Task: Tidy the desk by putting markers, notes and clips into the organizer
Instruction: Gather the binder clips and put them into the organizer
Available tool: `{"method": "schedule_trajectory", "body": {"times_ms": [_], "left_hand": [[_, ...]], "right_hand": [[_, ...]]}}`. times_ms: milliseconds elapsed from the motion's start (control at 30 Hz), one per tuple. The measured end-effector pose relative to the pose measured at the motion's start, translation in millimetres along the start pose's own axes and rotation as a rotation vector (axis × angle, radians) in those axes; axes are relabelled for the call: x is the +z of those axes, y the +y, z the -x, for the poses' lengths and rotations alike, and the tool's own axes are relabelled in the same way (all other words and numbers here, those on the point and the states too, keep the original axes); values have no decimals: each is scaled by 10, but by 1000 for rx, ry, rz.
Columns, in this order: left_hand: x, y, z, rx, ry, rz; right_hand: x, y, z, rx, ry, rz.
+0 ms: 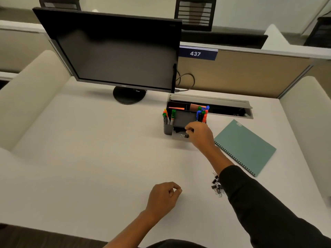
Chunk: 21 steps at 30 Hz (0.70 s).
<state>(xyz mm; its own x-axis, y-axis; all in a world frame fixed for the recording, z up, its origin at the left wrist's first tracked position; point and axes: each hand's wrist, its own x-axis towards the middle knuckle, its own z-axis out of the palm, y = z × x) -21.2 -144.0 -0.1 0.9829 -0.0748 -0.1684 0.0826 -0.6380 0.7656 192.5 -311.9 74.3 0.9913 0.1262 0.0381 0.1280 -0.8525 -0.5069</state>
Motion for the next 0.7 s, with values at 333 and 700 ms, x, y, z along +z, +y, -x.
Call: {"method": "schedule_trajectory", "body": {"times_ms": [333,700], "left_hand": [[530,573,-764,336,-125,-274],[898,984,-1324,628,-275,-551]], "right_hand": [[-638,764,1105,206,294,-177],[-436,1235,2317,420,242,-182]]}}
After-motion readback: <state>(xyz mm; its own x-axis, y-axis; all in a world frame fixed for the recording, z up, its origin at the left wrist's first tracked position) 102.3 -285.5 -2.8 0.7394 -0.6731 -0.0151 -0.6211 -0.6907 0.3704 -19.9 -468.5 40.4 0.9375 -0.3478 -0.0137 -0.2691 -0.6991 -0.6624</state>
